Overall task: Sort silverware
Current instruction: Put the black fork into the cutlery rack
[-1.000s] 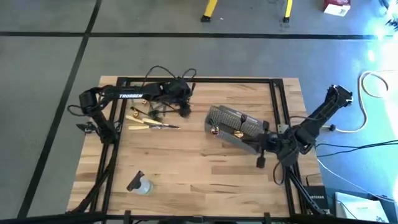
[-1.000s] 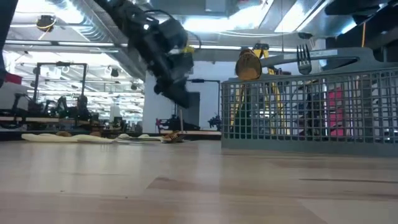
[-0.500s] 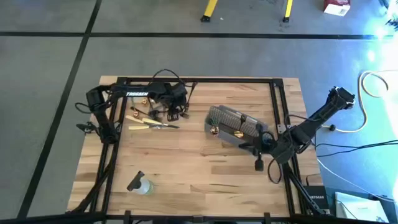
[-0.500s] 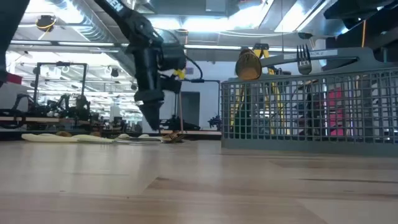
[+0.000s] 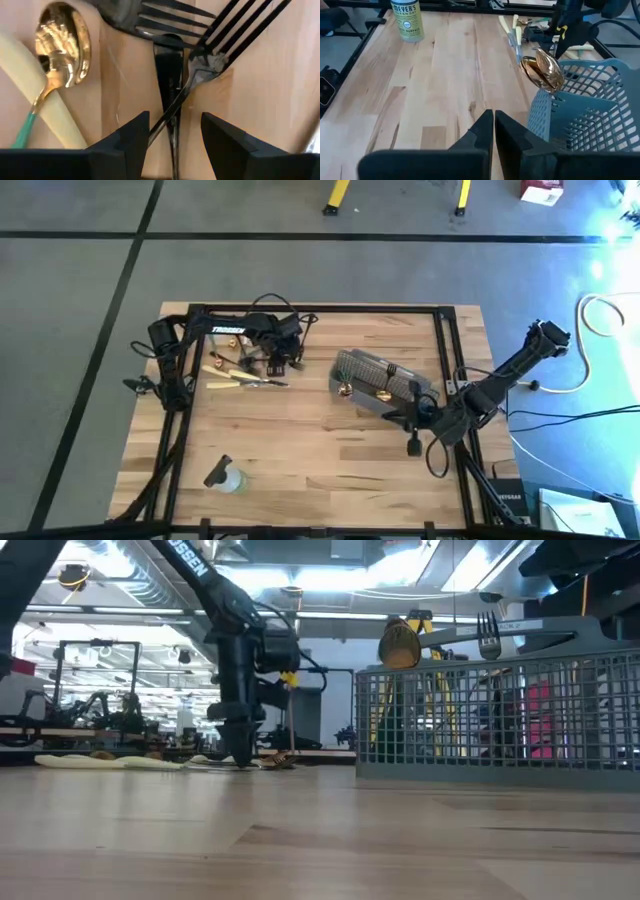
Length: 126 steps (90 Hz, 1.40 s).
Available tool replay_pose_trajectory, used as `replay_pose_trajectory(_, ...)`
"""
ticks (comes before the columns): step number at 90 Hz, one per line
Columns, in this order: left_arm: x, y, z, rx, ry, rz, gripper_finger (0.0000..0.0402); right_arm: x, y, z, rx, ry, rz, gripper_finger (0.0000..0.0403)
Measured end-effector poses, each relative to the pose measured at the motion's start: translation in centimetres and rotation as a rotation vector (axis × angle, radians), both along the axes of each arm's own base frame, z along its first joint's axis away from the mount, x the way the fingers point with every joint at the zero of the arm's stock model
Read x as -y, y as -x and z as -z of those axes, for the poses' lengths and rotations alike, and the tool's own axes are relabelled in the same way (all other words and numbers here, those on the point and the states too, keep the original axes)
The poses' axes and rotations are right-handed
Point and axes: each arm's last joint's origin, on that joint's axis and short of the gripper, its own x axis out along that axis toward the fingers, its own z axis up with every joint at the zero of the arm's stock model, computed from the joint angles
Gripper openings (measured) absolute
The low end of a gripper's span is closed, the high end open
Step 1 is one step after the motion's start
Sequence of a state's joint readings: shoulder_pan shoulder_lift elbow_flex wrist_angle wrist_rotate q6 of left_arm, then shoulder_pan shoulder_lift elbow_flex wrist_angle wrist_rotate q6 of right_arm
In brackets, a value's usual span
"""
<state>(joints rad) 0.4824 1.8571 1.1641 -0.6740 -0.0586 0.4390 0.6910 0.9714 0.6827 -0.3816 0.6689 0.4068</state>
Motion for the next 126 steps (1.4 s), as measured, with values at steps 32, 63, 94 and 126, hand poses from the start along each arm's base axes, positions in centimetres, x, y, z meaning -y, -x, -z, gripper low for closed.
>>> replay_pose_trajectory(32, 0.0, 0.2, 0.0, -0.020, 0.007, -0.009, 0.0050, -0.1, -0.1, -0.1, 0.014, -0.002, -0.005, 0.0001)
replay_pose_trajectory(63, 0.3, 0.1, 0.0, -0.024, 0.009, -0.006, 0.0001, -0.1, -0.1, -0.2, 0.016, -0.003, -0.005, 0.0001)
replay_pose_trajectory(94, 2.7, -1.9, -2.5, -0.076, -0.038, 0.050, 0.0000, -0.1, -0.1, -0.2, 0.016, 0.004, -0.007, 0.0001)
replay_pose_trajectory(126, 4.9, -4.8, -6.7, 0.039, -0.055, 0.010, 0.0000, 0.0, -0.1, -0.2, 0.019, 0.009, 0.000, 0.0001)
